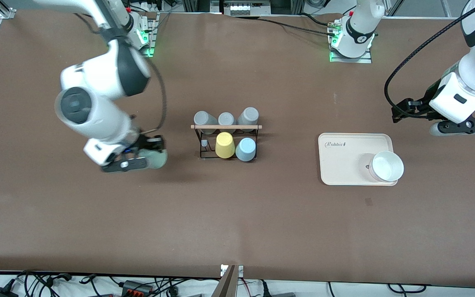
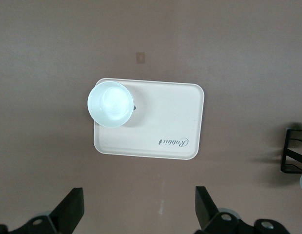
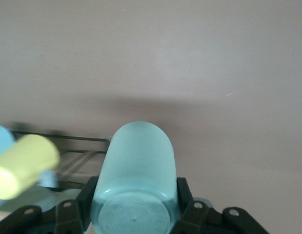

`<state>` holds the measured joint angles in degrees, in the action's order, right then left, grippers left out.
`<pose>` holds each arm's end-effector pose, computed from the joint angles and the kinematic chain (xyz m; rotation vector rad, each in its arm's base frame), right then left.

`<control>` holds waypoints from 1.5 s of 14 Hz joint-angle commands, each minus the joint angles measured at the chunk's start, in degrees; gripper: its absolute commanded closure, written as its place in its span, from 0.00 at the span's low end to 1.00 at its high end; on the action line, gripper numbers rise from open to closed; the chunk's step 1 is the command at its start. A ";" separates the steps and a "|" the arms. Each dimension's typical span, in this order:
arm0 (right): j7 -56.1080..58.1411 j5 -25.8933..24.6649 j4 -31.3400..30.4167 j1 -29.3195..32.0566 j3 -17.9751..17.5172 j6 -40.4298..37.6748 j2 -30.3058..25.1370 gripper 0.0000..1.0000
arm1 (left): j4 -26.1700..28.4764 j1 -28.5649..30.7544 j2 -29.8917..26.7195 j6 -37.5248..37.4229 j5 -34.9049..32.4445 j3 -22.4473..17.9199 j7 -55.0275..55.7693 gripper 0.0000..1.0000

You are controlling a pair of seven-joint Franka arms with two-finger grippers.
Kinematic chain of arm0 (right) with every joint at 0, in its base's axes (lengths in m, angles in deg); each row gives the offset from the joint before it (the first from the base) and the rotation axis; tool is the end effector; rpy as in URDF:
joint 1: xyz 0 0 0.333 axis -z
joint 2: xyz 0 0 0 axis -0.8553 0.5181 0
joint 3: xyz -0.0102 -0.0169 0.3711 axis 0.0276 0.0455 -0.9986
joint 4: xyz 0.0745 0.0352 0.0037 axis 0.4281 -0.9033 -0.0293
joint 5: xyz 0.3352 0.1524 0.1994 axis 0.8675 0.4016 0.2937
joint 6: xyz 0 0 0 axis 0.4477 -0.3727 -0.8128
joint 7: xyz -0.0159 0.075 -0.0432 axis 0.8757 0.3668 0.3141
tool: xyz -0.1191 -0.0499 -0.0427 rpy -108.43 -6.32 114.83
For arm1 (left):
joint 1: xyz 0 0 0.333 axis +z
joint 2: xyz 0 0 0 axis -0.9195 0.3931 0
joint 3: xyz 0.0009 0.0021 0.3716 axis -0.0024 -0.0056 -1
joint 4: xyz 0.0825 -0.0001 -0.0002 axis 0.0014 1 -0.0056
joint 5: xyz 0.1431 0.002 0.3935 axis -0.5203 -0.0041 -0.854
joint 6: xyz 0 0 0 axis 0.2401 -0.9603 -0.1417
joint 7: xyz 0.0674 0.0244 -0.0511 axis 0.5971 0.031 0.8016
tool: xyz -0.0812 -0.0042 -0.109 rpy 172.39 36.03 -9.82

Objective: Hang scattered cups on rack with three cups
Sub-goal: 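Carry the teal cup to the rack and lower it beside the yellow cup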

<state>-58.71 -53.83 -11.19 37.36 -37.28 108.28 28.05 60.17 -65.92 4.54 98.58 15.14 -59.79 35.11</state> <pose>0.6609 0.3087 0.4235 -3.0809 -0.0808 0.0671 0.6080 -0.0601 0.5931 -3.1178 -0.1301 0.0834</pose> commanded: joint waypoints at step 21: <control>-20.29 -0.54 8.16 -9.95 0.47 -0.43 12.09 0.81 | -0.32 1.62 -0.75 0.22 -0.47 0.94 -5.55 0.00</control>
<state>-77.90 -54.40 -5.07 27.69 -37.03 108.31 38.52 60.09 -65.19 4.50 98.85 15.14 -59.59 31.24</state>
